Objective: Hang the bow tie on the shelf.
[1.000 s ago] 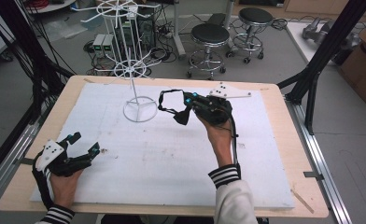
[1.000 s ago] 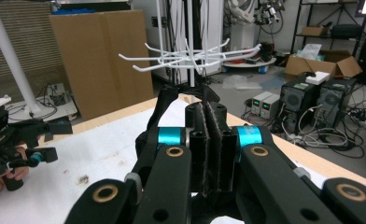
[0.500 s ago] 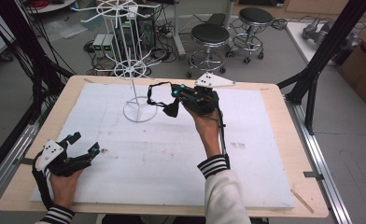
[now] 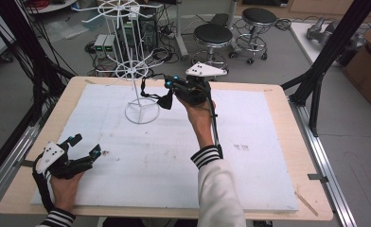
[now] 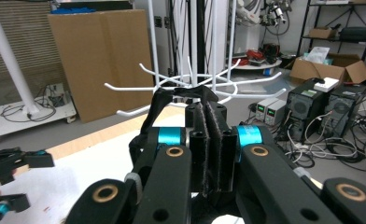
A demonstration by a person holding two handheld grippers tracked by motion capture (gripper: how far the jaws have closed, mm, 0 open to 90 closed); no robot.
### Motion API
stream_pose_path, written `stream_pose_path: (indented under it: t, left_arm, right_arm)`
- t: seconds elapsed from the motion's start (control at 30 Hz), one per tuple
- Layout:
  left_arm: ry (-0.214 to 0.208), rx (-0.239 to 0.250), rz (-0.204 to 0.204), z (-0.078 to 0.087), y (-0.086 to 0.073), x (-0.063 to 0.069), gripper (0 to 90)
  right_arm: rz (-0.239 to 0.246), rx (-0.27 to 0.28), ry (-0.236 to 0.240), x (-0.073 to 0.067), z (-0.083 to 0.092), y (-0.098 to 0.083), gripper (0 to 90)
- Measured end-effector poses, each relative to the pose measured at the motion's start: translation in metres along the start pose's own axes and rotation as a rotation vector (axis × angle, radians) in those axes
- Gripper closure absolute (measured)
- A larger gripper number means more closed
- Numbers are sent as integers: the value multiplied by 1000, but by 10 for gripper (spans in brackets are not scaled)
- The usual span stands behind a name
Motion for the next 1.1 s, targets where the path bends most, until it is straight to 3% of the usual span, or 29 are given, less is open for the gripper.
stream_pose_path:
  t: [0.5,0.8,1.1]
  left_arm:
    - [-2,5,5,0,0,0,146]
    - [-3,6,3,0,0,0,146]
    - [-3,7,3,0,0,0,146]
  right_arm:
    - [-14,-13,-40,14,-21,6,875]
    - [-67,-33,-30,23,-32,-2,874]
    - [-82,-57,-31,28,-40,-8,873]
Point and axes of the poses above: each handheld gripper's, and its own axes: z roughly backward along the jaws, y roughly out of its top, x roughly to its right, the point moved 3 cm from there along -z, roughly forward along the jaws, and after that the axes turned 15 degrees about -z, right-handed, at the moved point
